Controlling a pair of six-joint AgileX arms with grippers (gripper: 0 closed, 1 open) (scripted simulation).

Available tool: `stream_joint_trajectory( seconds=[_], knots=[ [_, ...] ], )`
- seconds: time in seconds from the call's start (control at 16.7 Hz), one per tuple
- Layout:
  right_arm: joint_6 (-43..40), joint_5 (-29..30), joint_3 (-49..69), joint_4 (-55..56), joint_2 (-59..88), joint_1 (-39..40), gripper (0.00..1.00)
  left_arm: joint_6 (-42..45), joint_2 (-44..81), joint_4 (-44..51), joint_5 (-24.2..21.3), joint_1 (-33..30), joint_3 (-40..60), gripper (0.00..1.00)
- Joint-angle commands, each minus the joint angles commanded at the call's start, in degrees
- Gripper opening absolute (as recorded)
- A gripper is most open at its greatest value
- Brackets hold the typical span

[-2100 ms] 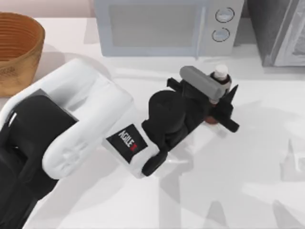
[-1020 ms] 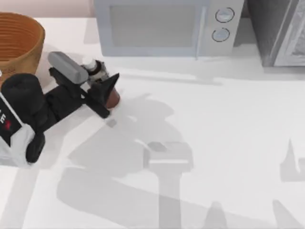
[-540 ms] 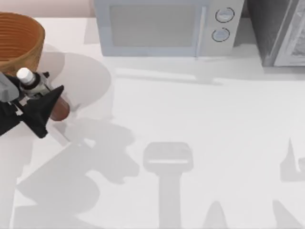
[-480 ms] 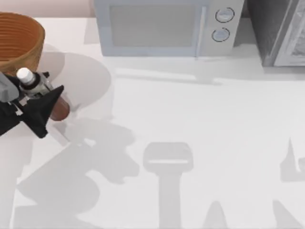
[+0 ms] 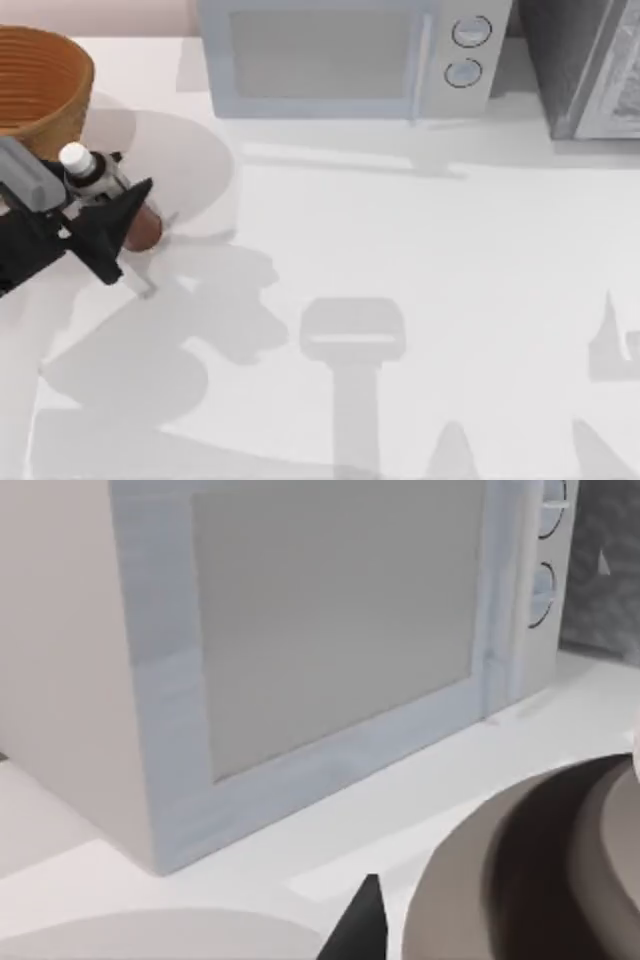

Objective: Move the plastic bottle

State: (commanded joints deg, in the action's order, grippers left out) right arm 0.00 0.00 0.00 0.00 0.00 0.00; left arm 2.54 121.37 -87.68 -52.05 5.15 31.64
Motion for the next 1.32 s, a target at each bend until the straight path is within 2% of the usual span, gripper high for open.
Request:
stream_joint_trajectory(
  seconds=[0.24, 0.54, 1.32],
  knots=[
    [0.00, 0.00, 0.00, 0.00, 0.00, 0.00, 1.00, -0.29, 6.90, -2.92, 3.78, -4.02, 4.44, 0.00],
    [0.00, 0.00, 0.00, 0.00, 0.00, 0.00, 1.00, -0.33, 7.74, -3.46, 4.30, -4.59, 5.16, 0.00],
    [0.00, 0.00, 0.00, 0.00, 0.00, 0.00, 1.00, -0.33, 7.74, -3.46, 4.30, -4.59, 5.16, 0.98]
  ],
)
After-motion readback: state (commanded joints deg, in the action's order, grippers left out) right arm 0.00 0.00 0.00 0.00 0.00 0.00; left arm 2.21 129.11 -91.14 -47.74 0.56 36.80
